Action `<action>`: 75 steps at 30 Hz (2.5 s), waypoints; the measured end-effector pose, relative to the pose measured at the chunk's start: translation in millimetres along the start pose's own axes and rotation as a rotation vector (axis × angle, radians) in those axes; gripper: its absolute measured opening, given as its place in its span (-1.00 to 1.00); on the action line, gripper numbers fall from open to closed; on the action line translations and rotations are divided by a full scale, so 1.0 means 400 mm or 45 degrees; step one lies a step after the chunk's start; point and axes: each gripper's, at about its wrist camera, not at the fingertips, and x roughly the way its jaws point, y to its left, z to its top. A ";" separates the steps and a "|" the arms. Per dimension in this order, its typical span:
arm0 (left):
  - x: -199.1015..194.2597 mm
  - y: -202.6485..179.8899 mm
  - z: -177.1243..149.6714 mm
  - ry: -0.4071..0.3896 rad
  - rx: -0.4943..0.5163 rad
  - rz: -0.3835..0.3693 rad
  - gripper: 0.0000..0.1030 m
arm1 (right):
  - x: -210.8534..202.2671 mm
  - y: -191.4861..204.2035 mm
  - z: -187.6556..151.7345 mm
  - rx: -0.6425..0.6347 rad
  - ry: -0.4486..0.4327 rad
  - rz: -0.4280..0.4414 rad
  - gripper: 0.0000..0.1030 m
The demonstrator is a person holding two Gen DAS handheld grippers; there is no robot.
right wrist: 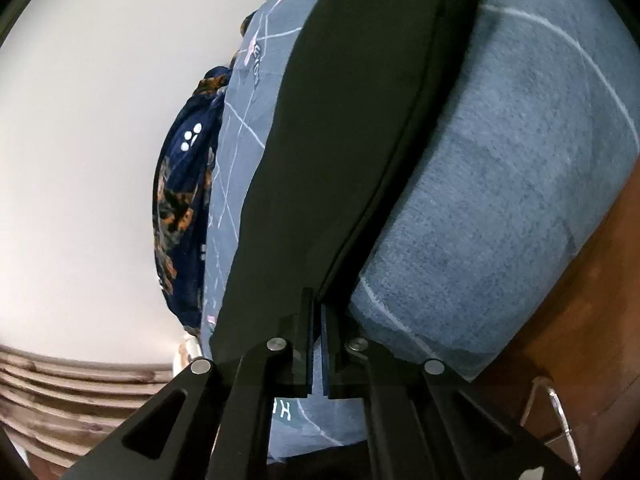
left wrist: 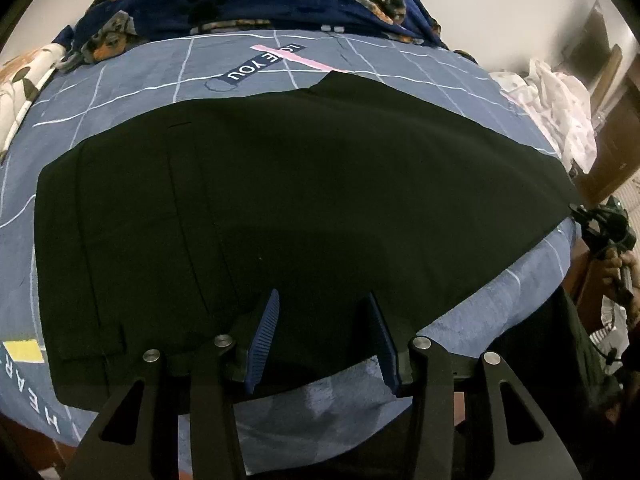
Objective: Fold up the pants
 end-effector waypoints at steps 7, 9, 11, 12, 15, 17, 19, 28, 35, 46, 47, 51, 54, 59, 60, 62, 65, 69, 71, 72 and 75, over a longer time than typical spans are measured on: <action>0.000 -0.008 -0.001 -0.004 0.011 -0.003 0.01 | 0.018 0.038 -0.012 -0.007 0.012 0.076 -0.68; 0.002 -0.015 -0.003 -0.006 0.027 0.002 0.06 | 0.020 0.036 -0.013 0.000 0.009 0.082 -0.62; 0.003 -0.022 -0.004 -0.006 0.046 0.015 0.07 | 0.016 0.022 -0.014 0.011 -0.001 0.048 -0.78; 0.003 -0.025 -0.004 -0.006 0.052 0.019 0.08 | 0.012 0.002 -0.016 0.042 0.001 0.036 -0.92; 0.003 -0.024 -0.004 -0.006 0.054 0.017 0.09 | -0.003 -0.040 -0.019 0.115 -0.018 0.103 -0.96; 0.004 -0.021 -0.003 -0.008 0.048 0.011 0.09 | -0.022 -0.052 -0.016 0.128 -0.048 0.122 -0.94; 0.004 -0.020 -0.003 -0.010 0.047 0.009 0.09 | -0.060 -0.076 -0.009 0.187 -0.104 0.190 -0.81; 0.010 -0.039 -0.010 -0.022 0.100 0.009 0.33 | -0.214 -0.117 0.050 0.191 -0.409 0.074 -0.55; 0.009 -0.039 -0.009 -0.029 0.106 0.004 0.35 | -0.207 -0.130 0.117 0.236 -0.468 0.065 -0.17; -0.013 -0.012 -0.007 -0.069 0.014 -0.088 0.35 | -0.096 -0.062 0.134 0.127 -0.367 0.069 -0.08; -0.018 -0.011 -0.005 -0.075 0.008 -0.093 0.35 | -0.087 -0.054 0.131 0.106 -0.360 0.058 -0.08; -0.053 0.002 0.006 -0.134 -0.033 -0.119 0.35 | -0.077 -0.044 0.131 0.080 -0.361 0.037 -0.09; -0.076 0.024 0.015 -0.176 -0.092 -0.118 0.35 | -0.076 -0.047 0.129 0.075 -0.362 0.007 -0.28; -0.087 0.062 0.018 -0.191 -0.146 -0.063 0.35 | -0.068 -0.072 0.130 0.112 -0.357 -0.031 -0.86; -0.085 0.067 0.014 -0.190 -0.150 -0.052 0.35 | -0.069 -0.080 0.129 0.125 -0.358 -0.010 -0.87; -0.082 0.074 0.013 -0.187 -0.157 -0.036 0.35 | -0.070 -0.073 0.128 0.107 -0.363 -0.030 -0.88; -0.077 0.069 0.014 -0.190 -0.138 0.015 0.35 | -0.069 -0.063 0.128 0.087 -0.363 -0.058 -0.88; -0.076 0.052 0.016 -0.206 -0.075 0.124 0.35 | -0.072 -0.073 0.128 0.110 -0.365 -0.033 -0.88; -0.072 0.049 0.017 -0.200 -0.058 0.159 0.35 | -0.071 -0.073 0.127 0.112 -0.369 -0.036 -0.88; -0.068 0.049 0.018 -0.193 -0.052 0.179 0.35 | -0.071 -0.072 0.126 0.113 -0.370 -0.037 -0.88; -0.063 0.049 0.017 -0.185 -0.034 0.224 0.35 | -0.070 -0.072 0.125 0.130 -0.375 -0.033 -0.88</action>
